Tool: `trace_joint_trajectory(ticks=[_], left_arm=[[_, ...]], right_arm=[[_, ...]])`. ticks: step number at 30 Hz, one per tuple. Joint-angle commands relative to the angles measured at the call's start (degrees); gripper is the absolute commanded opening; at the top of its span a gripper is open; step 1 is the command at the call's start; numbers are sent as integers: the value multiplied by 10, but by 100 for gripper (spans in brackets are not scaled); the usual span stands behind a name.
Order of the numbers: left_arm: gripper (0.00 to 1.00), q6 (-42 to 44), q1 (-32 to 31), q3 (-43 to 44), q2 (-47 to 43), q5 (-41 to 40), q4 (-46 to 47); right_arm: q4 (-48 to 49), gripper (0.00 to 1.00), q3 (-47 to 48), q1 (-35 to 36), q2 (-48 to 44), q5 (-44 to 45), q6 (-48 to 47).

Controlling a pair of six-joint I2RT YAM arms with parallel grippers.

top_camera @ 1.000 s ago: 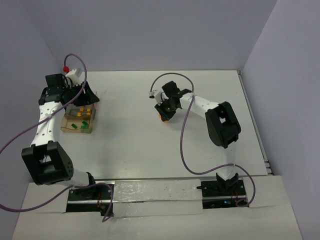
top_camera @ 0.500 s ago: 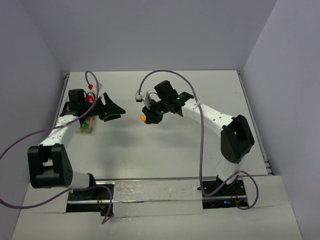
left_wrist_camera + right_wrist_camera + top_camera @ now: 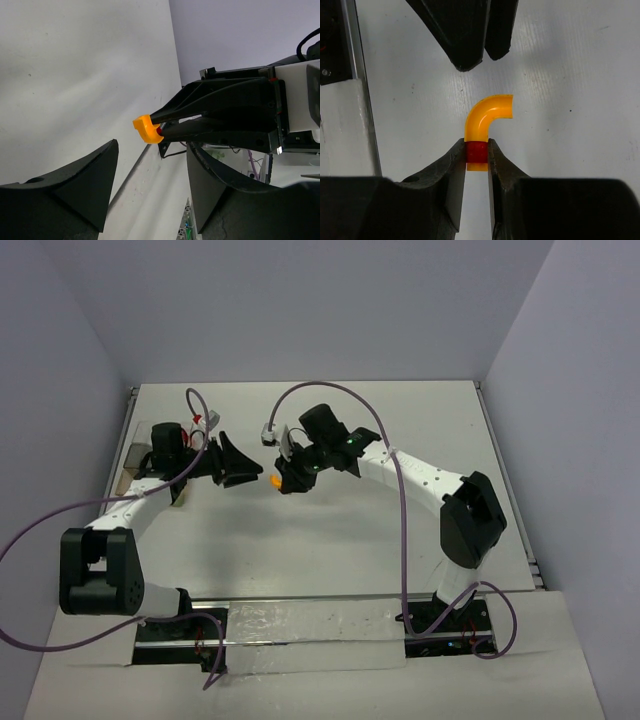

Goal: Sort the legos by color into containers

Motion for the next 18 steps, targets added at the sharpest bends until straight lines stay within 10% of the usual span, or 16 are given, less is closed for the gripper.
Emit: trace_joint_trajectory(ticks=[1,18], left_arm=[[63,-26,-10,15,15,22,46],[38,-69,-46,36,62,53,80]], right_arm=[[25,0,32,6,6,-10,18],[29,0,46,22,11,26,10]])
